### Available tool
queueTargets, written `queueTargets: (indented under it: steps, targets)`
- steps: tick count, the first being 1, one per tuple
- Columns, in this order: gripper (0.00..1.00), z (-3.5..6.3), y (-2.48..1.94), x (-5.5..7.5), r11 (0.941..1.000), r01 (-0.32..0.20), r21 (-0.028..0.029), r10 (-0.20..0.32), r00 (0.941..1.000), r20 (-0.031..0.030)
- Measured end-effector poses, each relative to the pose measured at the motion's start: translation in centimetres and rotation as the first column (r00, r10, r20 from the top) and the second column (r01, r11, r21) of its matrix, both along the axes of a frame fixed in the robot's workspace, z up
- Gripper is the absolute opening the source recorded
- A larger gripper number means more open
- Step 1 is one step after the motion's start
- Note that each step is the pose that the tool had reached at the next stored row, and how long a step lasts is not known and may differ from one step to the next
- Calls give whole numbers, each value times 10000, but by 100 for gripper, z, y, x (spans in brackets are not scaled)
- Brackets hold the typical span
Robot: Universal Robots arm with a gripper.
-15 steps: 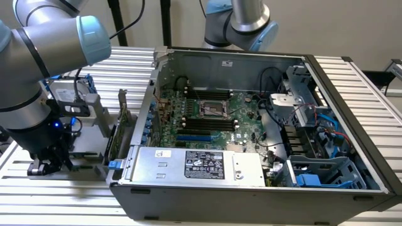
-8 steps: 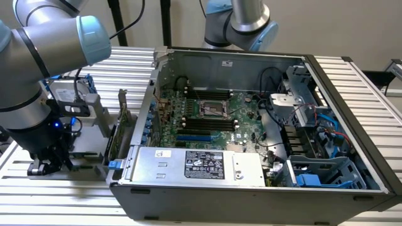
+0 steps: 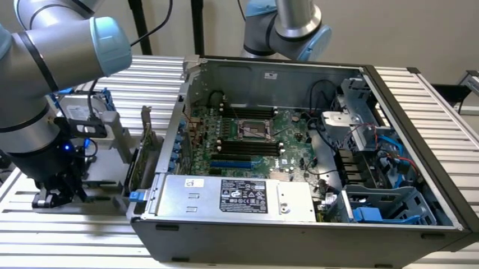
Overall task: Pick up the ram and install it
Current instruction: 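Pick up the ram and move it above insertion slot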
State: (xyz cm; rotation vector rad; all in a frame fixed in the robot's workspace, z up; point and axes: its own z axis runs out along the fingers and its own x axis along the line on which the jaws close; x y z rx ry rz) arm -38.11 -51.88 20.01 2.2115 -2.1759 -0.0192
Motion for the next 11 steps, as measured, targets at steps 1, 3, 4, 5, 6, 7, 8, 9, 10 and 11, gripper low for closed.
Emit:
queueTargets:
  steps: [1,3,4,5,6,7,8,9,10,11]
  targets:
    - [13,16,0,0,10000,0,3,0,10000,0]
    - [13,57,0,0,10000,0,9,0,10000,-1]
    - [13,83,0,0,10000,0,10,0,10000,0]
    - [13,115,0,0,10000,0,10,0,10000,-1]
    - [13,151,0,0,10000,1,10,-1,10000,-4]
    - [13,192,0,0,10000,0,11,0,10000,-4]
    - [13,237,0,0,10000,0,11,0,10000,-4]
    - [13,283,0,0,10000,0,11,0,10000,-6]
    - [13,327,0,0,10000,0,10,0,10000,-7]
    - [13,372,0,0,10000,0,10,0,10000,-7]
